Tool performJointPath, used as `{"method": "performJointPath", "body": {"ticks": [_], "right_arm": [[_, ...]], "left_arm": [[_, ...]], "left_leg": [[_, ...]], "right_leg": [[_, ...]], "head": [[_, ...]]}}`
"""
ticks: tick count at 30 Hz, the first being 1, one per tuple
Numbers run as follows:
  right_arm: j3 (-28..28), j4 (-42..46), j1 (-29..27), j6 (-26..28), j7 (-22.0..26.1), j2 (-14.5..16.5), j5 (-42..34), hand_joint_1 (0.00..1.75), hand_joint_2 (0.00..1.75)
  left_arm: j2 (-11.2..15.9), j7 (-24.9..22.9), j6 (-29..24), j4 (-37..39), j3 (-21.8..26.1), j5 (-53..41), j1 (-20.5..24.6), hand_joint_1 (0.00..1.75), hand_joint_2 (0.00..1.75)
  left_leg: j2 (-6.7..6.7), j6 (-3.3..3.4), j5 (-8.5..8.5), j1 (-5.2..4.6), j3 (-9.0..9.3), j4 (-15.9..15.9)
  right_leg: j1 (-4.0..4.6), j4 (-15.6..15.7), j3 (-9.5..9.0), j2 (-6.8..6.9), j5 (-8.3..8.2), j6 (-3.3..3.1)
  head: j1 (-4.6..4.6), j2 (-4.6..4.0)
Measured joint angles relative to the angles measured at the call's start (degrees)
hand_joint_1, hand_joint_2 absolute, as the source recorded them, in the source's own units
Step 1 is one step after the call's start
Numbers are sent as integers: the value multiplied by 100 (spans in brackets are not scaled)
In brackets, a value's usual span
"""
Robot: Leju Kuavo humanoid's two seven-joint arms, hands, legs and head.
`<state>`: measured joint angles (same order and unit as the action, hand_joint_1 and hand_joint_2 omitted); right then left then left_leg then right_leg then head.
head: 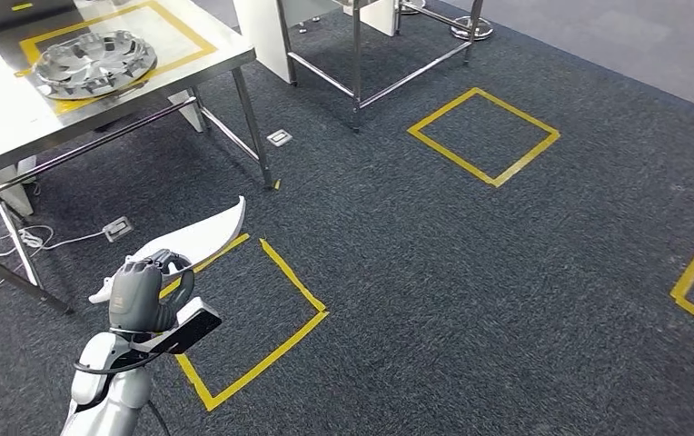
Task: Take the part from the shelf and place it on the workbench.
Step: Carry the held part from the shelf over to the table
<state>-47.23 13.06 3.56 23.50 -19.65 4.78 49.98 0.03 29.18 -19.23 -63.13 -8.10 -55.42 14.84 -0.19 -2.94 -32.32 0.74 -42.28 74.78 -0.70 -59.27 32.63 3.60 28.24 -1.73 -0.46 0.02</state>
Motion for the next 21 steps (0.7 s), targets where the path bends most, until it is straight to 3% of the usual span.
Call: {"method": "performJointPath", "body": {"ticks": [2,4,5,7,8,10,11,12,13,14,15,16,18,20,21], "right_arm": [[-5,1,6,-1,-2,3,10,0,175],[-10,1,16,4,-1,5,27,0,175],[-13,1,23,4,-1,5,33,0,175],[-17,2,42,1,-5,5,42,0,175],[-18,3,52,-1,-10,6,49,0,175],[-21,5,58,-3,-4,8,66,0,175],[-24,5,52,-4,2,10,75,0,175],[-26,5,44,-6,10,11,85,0,175],[-28,5,33,-8,14,14,97,0,175],[-28,5,26,-7,11,15,111,0,175],[-28,5,22,-5,8,16,127,0,175],[-28,5,21,-3,4,16,138,0,175],[-28,5,26,0,-1,16,156,0,175],[-29,5,33,5,14,18,162,0,175],[-30,5,36,9,22,20,163,0,175]], "left_arm": [[5,-21,5,-31,50,0,-9,159,175],[3,-46,19,-74,87,-10,2,159,175],[2,-58,25,-91,101,-21,3,159,175],[3,-90,46,-117,134,-58,-11,159,175],[4,-109,61,-135,150,-80,-26,159,175],[-5,-149,93,-180,170,-124,-44,159,175],[-18,-158,106,-196,172,-139,-52,159,175],[-31,-162,118,-205,174,-151,-63,159,175],[-42,-162,129,-212,178,-161,-84,159,175],[-49,-162,141,-216,189,-167,-111,159,175],[-51,-163,148,-224,203,-171,-138,159,175],[-51,-163,158,-235,219,-175,-159,159,175],[-52,-164,179,-265,241,-184,-176,159,175],[-53,-166,193,-300,251,-204,-180,159,175],[-53,-166,196,-319,255,-219,-189,159,175]], "left_leg": [[177,19,341,-6,409,-716],[405,101,544,-37,767,-1367],[452,150,559,-52,823,-1489],[317,245,569,-60,801,-1510],[243,281,582,-49,798,-1523],[93,349,617,-14,801,-1550],[14,368,626,-3,792,-1553],[-69,382,631,0,781,-1551],[-156,388,633,0,773,-1548],[-246,389,635,-2,769,-1544],[-331,387,637,-2,768,-1536],[-419,380,637,0,769,-1526],[-582,342,637,2,756,-1499],[-736,262,652,12,713,-1490],[-805,214,669,18,694,-1500]], "right_leg": [[6,-3,-23,153,18,28],[43,-15,-49,290,51,83],[64,-16,-61,352,63,111],[71,-4,-91,468,77,174],[58,-23,-98,413,104,214],[21,-306,10,69,303,286],[7,-632,162,-143,478,308],[5,-1022,352,-265,659,319],[5,-1378,535,-314,786,324],[6,-1583,653,-329,812,323],[6,-1568,669,-336,722,316],[1,-1330,576,-358,533,304],[-20,-544,239,-581,154,269],[-26,-86,41,-792,35,244],[-15,-57,27,-807,57,230]], "head": [[-1,0],[9,0],[14,0],[20,0],[23,0],[37,0],[47,0],[51,0],[55,0],[55,0],[55,0],[55,0],[54,0],[52,0],[52,0]]}}
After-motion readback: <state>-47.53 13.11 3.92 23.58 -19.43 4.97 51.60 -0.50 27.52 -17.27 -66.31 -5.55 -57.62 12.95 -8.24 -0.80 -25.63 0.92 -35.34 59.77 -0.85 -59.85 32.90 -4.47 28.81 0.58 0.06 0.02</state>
